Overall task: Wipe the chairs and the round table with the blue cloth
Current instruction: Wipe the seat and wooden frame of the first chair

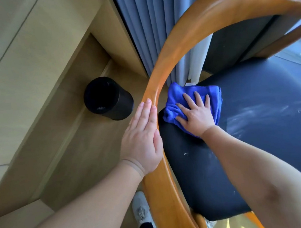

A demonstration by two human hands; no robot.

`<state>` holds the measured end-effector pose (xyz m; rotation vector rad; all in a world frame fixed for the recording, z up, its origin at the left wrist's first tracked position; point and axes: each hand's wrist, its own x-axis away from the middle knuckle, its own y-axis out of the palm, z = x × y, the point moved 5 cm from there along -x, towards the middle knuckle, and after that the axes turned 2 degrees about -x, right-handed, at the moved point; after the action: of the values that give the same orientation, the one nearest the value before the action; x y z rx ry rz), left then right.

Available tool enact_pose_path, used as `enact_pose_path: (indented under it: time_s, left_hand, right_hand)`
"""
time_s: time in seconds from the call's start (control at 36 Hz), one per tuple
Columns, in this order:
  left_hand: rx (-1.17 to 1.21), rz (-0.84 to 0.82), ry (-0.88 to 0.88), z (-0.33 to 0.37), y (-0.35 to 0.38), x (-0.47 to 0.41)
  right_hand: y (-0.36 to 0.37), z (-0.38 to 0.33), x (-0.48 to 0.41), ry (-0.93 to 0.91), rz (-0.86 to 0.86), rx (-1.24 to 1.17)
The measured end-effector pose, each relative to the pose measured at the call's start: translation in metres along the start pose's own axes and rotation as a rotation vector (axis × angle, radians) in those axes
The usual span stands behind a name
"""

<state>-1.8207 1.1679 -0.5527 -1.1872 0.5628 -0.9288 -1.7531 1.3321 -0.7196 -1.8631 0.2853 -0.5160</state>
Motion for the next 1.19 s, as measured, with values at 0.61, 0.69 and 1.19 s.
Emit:
enact_pose_path:
  time_s: [0.61,0.69,1.19]
  left_hand:
    - [0.014,0.052,-0.003,-0.001,-0.001,0.000]
    - [0.015,0.047,-0.003,-0.002,-0.001,0.000]
    - [0.029,0.050,0.005,-0.003,0.001,0.000]
  right_hand:
    - [0.015,-0.037,0.038,-0.181,-0.063,0.046]
    - [0.024,-0.051,0.083,-0.320,-0.070,0.011]
    - [0.019,-0.045,0.097,-0.723,-0.134,0.145]
